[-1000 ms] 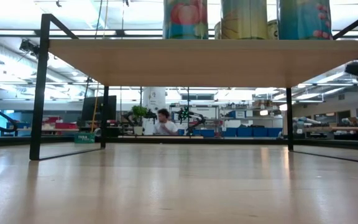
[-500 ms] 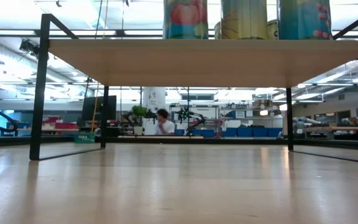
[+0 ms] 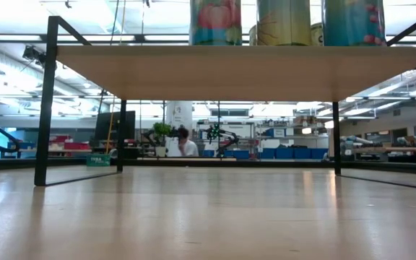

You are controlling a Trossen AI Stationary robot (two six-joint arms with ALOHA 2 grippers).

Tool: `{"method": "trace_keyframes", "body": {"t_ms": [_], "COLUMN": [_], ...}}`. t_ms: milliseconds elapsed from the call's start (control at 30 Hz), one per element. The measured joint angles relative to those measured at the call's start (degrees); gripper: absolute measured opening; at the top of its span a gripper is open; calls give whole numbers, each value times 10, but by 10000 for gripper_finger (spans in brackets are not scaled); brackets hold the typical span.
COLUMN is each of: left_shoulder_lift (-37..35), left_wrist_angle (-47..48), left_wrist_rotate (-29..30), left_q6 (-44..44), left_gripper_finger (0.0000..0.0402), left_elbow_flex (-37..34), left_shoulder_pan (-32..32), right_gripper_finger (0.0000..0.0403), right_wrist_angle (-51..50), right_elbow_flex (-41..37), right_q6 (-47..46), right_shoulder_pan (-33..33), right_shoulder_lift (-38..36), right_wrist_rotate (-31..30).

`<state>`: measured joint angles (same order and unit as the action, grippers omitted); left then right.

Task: Pick and place cans onto a shelf
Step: Put the canned mushrooms on the shelf

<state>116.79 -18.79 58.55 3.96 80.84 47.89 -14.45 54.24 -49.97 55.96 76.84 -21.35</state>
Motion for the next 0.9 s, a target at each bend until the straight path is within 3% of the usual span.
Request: {"method": "trace_keyframes", "body": {"t_ms": [133, 300, 400, 600, 800, 900], "left_shoulder_lift": [19, 19, 18, 18, 18, 18], "left_wrist_angle": [-86, -113, -117, -152, -201, -204], "left_wrist_rotate": [1, -72, -152, -160, -251, -239], "left_q6": [139, 185, 194, 174, 174, 202], "left_gripper_finger": [290, 335, 357, 363, 364, 364], "left_elbow_flex": [0, 0, 0, 0, 0, 5], "left_shoulder_pan": [-17, -54, -87, -120, -120, -123], "right_gripper_finger": [143, 144, 141, 141, 141, 141], "right_wrist_angle": [73, 82, 83, 82, 79, 85], "right_elbow_flex": [0, 0, 0, 0, 0, 0], "right_q6": [-5, -10, -18, -56, -52, -37], "right_shoulder_pan": [-8, -22, -36, -56, -61, -67], "right_shoulder_lift": [0, 0, 0, 0, 0, 0], "right_wrist_rotate": [-47, -70, -87, -63, -43, -41]}}
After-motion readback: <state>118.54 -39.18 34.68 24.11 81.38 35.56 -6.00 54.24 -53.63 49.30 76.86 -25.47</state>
